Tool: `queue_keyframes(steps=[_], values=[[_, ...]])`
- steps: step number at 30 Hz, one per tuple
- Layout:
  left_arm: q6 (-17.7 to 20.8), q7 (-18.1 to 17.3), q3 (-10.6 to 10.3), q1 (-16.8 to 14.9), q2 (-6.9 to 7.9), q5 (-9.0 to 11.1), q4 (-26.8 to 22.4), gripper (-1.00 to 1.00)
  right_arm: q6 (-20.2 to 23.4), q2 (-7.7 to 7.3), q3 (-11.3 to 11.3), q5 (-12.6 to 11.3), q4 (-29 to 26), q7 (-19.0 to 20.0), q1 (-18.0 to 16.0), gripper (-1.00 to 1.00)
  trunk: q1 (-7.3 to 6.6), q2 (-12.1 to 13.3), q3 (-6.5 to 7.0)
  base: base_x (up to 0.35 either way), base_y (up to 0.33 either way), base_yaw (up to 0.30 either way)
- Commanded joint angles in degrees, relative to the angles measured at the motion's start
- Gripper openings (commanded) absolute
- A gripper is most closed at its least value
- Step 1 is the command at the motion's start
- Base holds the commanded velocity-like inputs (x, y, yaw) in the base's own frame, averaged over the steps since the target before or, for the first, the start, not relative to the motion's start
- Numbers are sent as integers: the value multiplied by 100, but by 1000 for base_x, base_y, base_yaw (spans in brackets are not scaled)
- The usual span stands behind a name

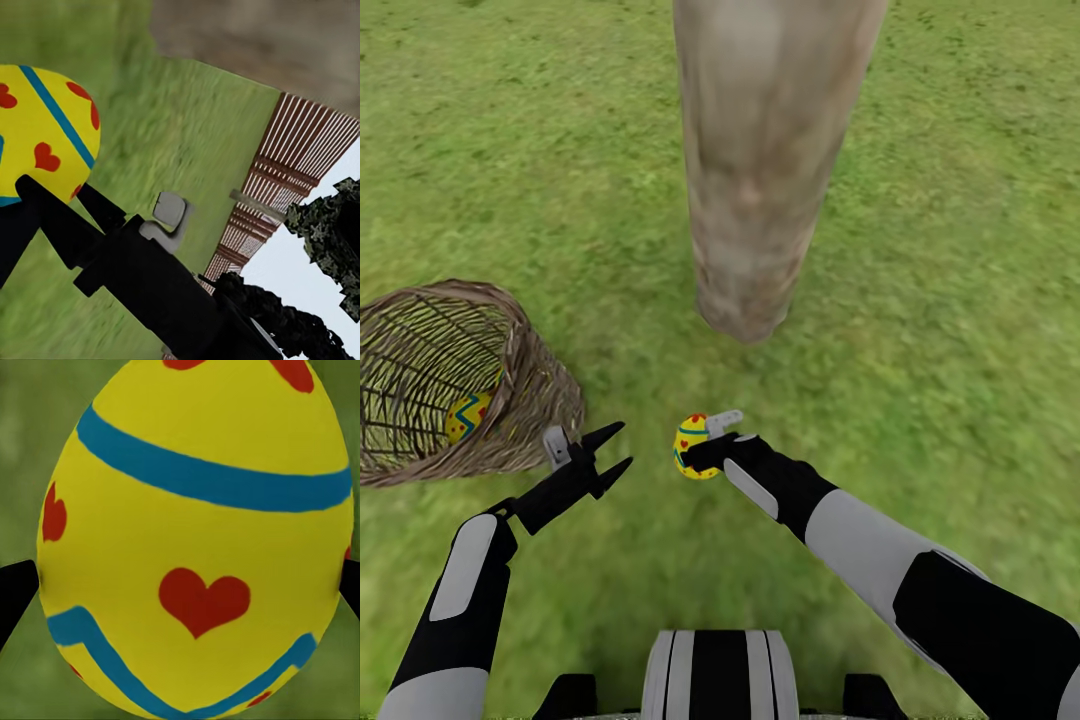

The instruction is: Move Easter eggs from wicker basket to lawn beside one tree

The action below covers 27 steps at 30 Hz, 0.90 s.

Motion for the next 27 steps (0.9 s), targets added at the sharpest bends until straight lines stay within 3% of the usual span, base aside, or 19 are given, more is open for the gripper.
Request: queue_keyframes(steps=[1,7,27], values=[[30,-50,15,-4,-4,-51,3,100,9,0,32,-76,1,-57,-3,-100,2,-2,-26,0,0,0],[30,-50,15,-4,-4,-48,6,100,14,0,31,-76,1,-57,-3,-100,18,-10,-159,0,0,0],[30,-50,15,-4,-13,-43,15,100,18,0,16,-85,26,-93,-3,-100,18,-10,-159,0,0,0]])
